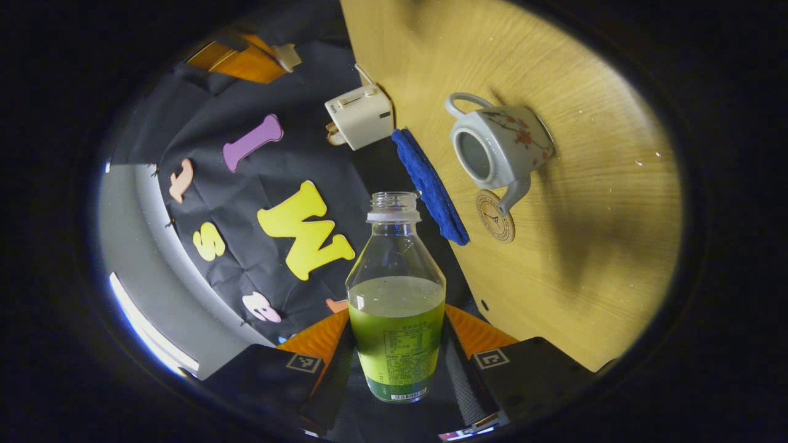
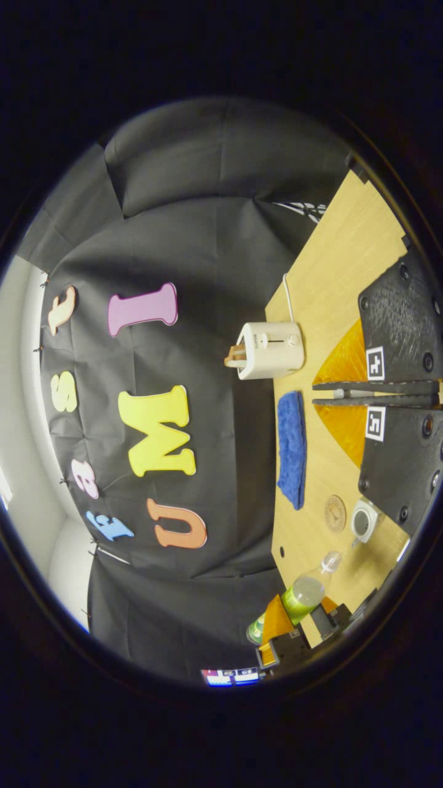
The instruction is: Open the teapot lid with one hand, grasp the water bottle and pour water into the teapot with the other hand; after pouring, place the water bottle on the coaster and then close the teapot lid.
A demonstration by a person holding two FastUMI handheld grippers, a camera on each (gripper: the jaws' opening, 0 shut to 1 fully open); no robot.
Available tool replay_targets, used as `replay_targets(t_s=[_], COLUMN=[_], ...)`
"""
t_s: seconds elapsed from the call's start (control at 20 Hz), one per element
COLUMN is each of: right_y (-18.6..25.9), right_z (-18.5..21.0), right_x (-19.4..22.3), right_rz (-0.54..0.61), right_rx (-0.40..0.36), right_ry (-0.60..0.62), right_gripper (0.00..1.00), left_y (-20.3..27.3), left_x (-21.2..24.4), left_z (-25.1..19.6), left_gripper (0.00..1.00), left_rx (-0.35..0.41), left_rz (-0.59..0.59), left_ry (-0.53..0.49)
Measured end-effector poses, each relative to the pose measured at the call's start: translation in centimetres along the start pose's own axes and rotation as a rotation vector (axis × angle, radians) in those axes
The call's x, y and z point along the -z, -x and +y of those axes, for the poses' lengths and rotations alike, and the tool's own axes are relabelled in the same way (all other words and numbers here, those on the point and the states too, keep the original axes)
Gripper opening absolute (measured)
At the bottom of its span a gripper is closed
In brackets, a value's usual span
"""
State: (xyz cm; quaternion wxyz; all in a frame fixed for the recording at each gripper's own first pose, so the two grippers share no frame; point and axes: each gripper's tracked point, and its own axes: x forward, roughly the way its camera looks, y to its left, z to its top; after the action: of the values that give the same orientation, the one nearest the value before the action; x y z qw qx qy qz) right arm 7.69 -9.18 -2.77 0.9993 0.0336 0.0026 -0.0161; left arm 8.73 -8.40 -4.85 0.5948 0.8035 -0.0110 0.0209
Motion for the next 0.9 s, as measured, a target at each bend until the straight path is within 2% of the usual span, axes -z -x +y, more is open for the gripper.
replay_targets(t_s=[0.25, 0.3, 0.4, 0.65, 0.75, 0.9], right_y=[-0.3, -0.3, -0.4, -0.4, -0.2, 0.0], right_z=[0.5, 0.6, 1.1, 3.1, 4.1, 5.2], right_x=[0.4, 0.5, 0.8, 1.6, 1.5, 2.0], right_rz=[0.003, 0.004, 0.009, 0.02, 0.011, 0.024], right_rx=[0.011, 0.013, 0.012, -0.004, -0.017, -0.039], right_ry=[0.033, 0.04, 0.056, 0.103, 0.131, 0.129], right_gripper=[0.01, 0.0, 0.0, 0.0, 0.01, 0.0], left_y=[-0.5, 0.0, -0.1, -1.4, -2.3, -4.0], left_x=[1.3, 1.5, 2.2, 2.4, 2.3, 1.9], left_z=[-0.4, -0.2, 0.4, 1.7, 2.6, 4.7], left_gripper=[0.74, 0.71, 0.74, 0.75, 0.74, 0.75], left_rx=[-0.018, -0.026, -0.04, 0.023, 0.037, 0.017], left_rz=[-0.006, -0.005, -0.01, -0.029, -0.058, -0.122], left_ry=[0.42, 0.499, 0.683, 1.214, 1.377, 1.592])
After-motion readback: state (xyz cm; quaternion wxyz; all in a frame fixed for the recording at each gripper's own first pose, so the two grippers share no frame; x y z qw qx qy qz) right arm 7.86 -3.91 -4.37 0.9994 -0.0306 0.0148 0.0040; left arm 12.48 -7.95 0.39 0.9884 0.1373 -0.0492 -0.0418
